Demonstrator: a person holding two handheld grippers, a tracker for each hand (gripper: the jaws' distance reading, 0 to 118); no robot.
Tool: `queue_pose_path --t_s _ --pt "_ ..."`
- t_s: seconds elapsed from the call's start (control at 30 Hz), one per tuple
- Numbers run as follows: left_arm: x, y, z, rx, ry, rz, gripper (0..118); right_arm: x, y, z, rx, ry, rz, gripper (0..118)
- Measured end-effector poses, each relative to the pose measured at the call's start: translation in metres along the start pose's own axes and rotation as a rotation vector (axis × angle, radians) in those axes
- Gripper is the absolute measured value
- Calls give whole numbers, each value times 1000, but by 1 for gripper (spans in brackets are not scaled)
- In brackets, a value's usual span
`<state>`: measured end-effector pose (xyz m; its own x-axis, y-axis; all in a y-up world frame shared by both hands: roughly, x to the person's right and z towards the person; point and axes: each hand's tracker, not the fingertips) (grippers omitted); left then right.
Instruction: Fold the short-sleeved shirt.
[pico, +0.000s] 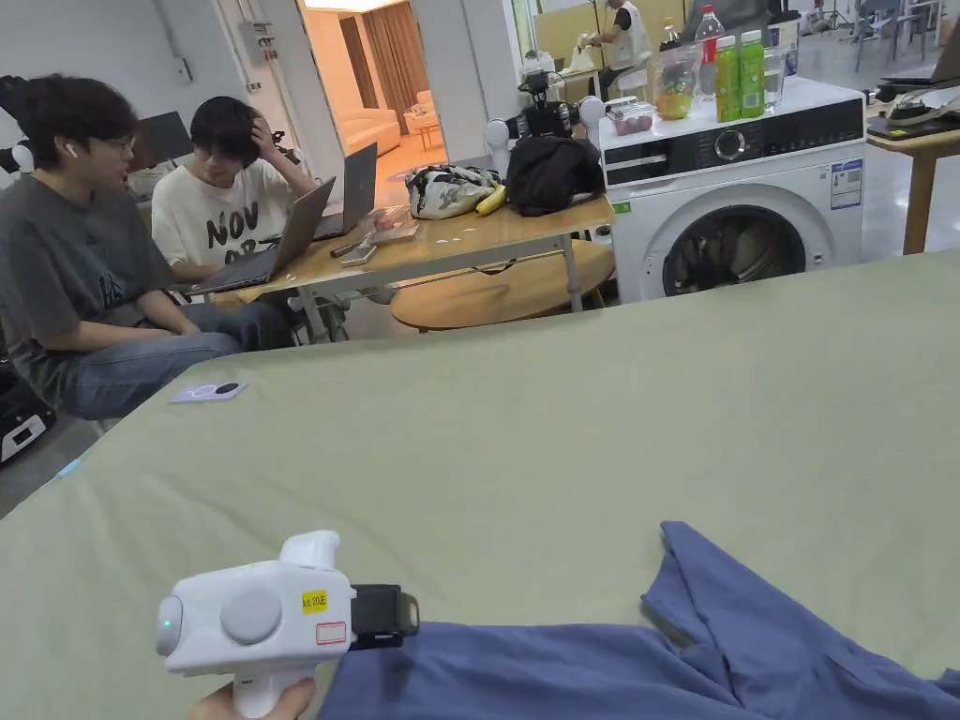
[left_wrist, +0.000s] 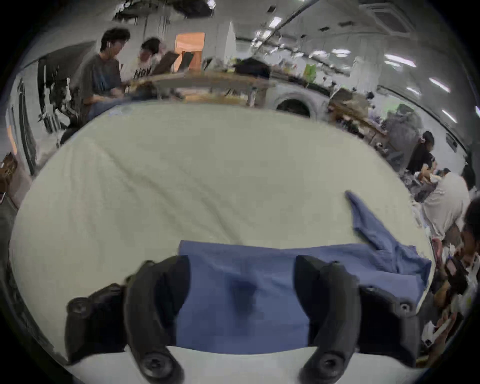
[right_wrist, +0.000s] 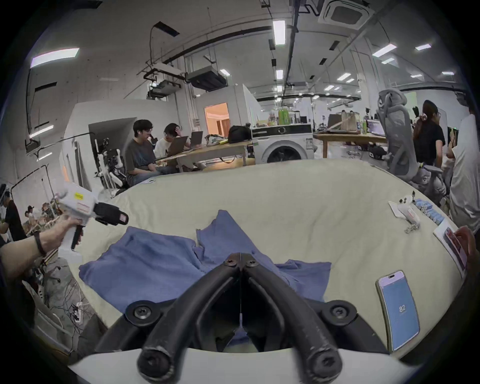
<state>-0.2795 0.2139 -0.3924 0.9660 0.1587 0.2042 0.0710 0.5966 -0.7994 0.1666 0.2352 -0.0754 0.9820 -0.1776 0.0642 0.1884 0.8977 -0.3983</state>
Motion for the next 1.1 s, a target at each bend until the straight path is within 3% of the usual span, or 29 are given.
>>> queue_pose_path --t_s 0.07,0.2,0.27,0.3,0.33,0.37,0.4,0.47,0.53,0.57,0.63,0.73,0.77,0.83,0.87,0.9,1.03,1.1 --pt "-10 1 -27 -52 65 15 60 9 -3 2 -11 -26 -10 0" --pt "-21 -5 -45 -55 41 86 57 22 -8 7 -23 -72 -25 0" --pt "-13 -4 -41 -55 68 16 36 27 -11 11 -27 -89 -33 0" --pt "-7 -3 -41 -60 66 -40 11 28 -13 13 -30 -92 -36 0" --pt "-3 -1 -43 -67 20 -50 0 29 -15 16 -37 -96 -43 0" --pt "4 -1 -48 -78 -16 -47 0 29 -17 20 -48 -100 -58 0" --pt "5 -1 -51 -85 89 -72 0 29 -19 22 -57 -105 -76 0" --pt "6 -2 -58 -75 71 -78 0 31 -27 28 -71 -149 -144 2" --pt "10 -7 -51 -64 61 -49 0 31 -38 30 -97 -188 -263 57" --pt "8 -8 -49 -59 53 -26 0 32 -42 27 -127 -171 -313 72" --pt "7 -11 -46 -51 44 -17 0 31 -52 22 -100 -86 -398 71" --pt "6 -13 -41 -46 29 10 0 26 -53 -4 -189 -78 -457 71" --pt "5 -14 -40 -45 25 16 0 25 -58 -15 -193 -74 -486 68" --pt "3 -14 -37 -44 14 23 0 32 -65 -34 -213 -51 -547 51" --pt "1 -15 -36 -41 6 32 0 36 -69 -41 -223 1 -591 51" --pt "0 -16 -35 -40 -1 40 0 37 -73 -45 -225 24 -631 11" --pt "-12 -15 -18 6 -65 133 0 40 -75 -38 -204 12 -603 5" --pt "-8 -17 15 179 -20 58 0 38 -63 -24 -166 30 -561 4"
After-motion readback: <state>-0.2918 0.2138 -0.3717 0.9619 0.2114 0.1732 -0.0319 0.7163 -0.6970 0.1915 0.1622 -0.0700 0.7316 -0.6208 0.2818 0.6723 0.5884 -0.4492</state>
